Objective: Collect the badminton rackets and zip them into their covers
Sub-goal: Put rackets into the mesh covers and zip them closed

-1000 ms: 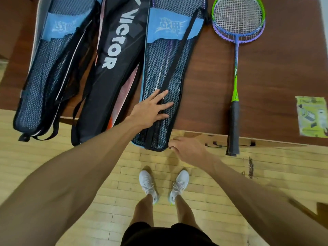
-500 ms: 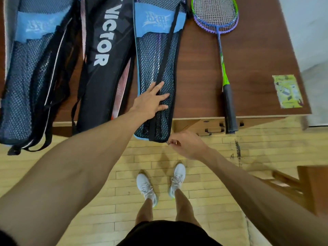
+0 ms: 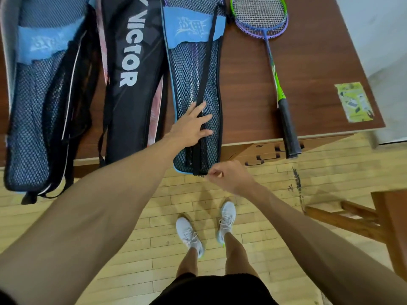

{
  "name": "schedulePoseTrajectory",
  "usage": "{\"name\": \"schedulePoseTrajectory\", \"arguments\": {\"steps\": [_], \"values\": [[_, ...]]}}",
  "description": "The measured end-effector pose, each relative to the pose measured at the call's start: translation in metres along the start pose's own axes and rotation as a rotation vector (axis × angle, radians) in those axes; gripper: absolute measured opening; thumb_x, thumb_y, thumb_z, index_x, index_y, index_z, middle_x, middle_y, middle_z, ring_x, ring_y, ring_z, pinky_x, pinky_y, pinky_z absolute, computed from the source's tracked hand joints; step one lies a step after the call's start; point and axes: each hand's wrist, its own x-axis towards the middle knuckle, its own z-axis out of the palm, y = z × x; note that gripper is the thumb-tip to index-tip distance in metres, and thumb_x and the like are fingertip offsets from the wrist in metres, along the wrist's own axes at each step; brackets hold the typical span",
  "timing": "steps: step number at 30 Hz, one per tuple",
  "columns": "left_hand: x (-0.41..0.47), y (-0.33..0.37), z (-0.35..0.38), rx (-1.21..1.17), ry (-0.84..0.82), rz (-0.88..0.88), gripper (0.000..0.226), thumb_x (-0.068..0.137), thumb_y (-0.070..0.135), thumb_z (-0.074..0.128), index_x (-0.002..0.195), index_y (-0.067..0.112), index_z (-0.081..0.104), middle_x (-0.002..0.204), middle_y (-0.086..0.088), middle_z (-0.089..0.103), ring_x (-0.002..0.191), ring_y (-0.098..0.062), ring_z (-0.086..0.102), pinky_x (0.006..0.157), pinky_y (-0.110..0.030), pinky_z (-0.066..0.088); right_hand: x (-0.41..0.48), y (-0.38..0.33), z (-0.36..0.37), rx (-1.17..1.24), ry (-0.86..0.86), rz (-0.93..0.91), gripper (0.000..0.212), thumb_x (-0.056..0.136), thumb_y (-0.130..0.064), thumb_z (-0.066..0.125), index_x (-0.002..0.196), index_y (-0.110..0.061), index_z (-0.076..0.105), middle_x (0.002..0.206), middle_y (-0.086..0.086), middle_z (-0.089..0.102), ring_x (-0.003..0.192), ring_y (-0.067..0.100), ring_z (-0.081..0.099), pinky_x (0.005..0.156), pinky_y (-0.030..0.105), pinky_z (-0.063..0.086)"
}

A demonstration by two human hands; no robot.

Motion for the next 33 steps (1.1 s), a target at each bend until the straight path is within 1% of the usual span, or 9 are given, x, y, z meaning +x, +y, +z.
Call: {"name": "schedulePoseTrajectory", "arguments": {"steps": [4,8,12,16,19,22,24,28,33], "values": [[-0.014,-0.006,-0.012,-0.320,0.181,-0.048,0.042,0.095,0.017,0.055,0.137,0.015,0.049,0.153,-0.002,0.030,0.143,-0.018,0.025,0.114,-0.027,0.019,0.016,0.007,-0.031,0.062,0.133,0.071,0.016,0.089,-0.026,0.061,0.088,-0.016,0.074,0.081,-0.005,0.071,0.070,0.009,0.060,0.071,0.029,0.050],[-0.023,-0.014,-0.031,-0.361,0.289,-0.220,0.032,0.092,0.013,0.056,0.124,0.013,0.058,0.133,-0.005,0.046,0.121,-0.020,0.048,0.100,-0.023,0.032,0.047,0.007,-0.063,0.077,0.180,0.139,0.015,0.088,-0.026,0.060,0.094,-0.021,0.073,0.088,-0.003,0.072,0.084,0.015,0.065,0.080,0.030,0.051],[-0.012,-0.024,-0.045,-0.450,0.311,-0.463,0.040,0.094,0.020,0.052,0.133,0.011,0.048,0.138,-0.008,0.039,0.119,-0.023,0.049,0.101,-0.035,0.041,0.091,0.009,-0.101,0.081,0.210,0.141,0.021,0.090,-0.025,0.060,0.105,-0.015,0.069,0.103,0.003,0.071,0.098,0.020,0.065,0.087,0.029,0.048],[0.016,-0.026,-0.056,-0.508,0.355,-0.608,0.048,0.094,0.021,0.052,0.138,0.007,0.038,0.141,-0.012,0.035,0.117,-0.030,0.050,0.099,-0.037,0.041,0.152,0.018,-0.128,0.170,0.199,0.232,0.033,0.091,-0.027,0.059,0.120,-0.011,0.060,0.120,0.003,0.064,0.113,0.021,0.057,0.094,0.025,0.041],[0.041,-0.030,-0.065,-0.619,0.391,-0.670,0.050,0.093,0.021,0.053,0.139,0.008,0.037,0.136,-0.006,0.044,0.118,-0.024,0.050,0.095,-0.033,0.040,0.200,0.021,-0.139,0.510,0.198,0.346,0.045,0.089,-0.027,0.063,0.128,-0.010,0.051,0.120,0.005,0.061,0.108,0.022,0.059,0.094,0.035,0.050],[0.063,-0.036,-0.073,-0.687,0.437,-0.737,0.041,0.092,0.022,0.057,0.129,0.009,0.047,0.126,-0.003,0.054,0.111,-0.022,0.056,0.092,-0.033,0.046,0.234,0.014,-0.150,0.828,0.170,0.429,0.045,0.091,-0.030,0.062,0.129,-0.011,0.046,0.104,0.006,0.062,0.092,0.022,0.062,0.079,0.043,0.057],[0.075,-0.036,-0.080,-0.683,0.417,-0.757,0.035,0.092,0.021,0.058,0.124,0.006,0.054,0.123,-0.008,0.060,0.109,-0.026,0.059,0.093,-0.034,0.048,0.250,0.011,-0.153,0.808,0.114,0.401,0.041,0.091,-0.032,0.061,0.126,-0.013,0.049,0.112,0.007,0.064,0.098,0.025,0.064,0.076,0.041,0.056],[0.089,-0.024,-0.099,-0.641,0.398,-0.665,0.025,0.092,0.012,0.057,0.115,0.006,0.061,0.114,-0.009,0.065,0.105,-0.024,0.060,0.089,-0.029,0.046,0.258,-0.001,-0.160,0.754,0.121,0.259,0.038,0.093,-0.020,0.058,0.130,-0.013,0.050,0.129,0.002,0.059,0.114,0.021,0.057,0.098,0.040,0.048],[0.079,-0.018,-0.129,-0.631,0.463,-0.618,0.021,0.092,0.009,0.057,0.112,0.007,0.061,0.114,-0.008,0.065,0.106,-0.024,0.059,0.091,-0.032,0.044,0.244,-0.022,-0.180,0.736,0.221,0.118,0.034,0.095,-0.011,0.054,0.128,-0.014,0.051,0.123,-0.003,0.059,0.111,0.013,0.054,0.091,0.027,0.043]]}}
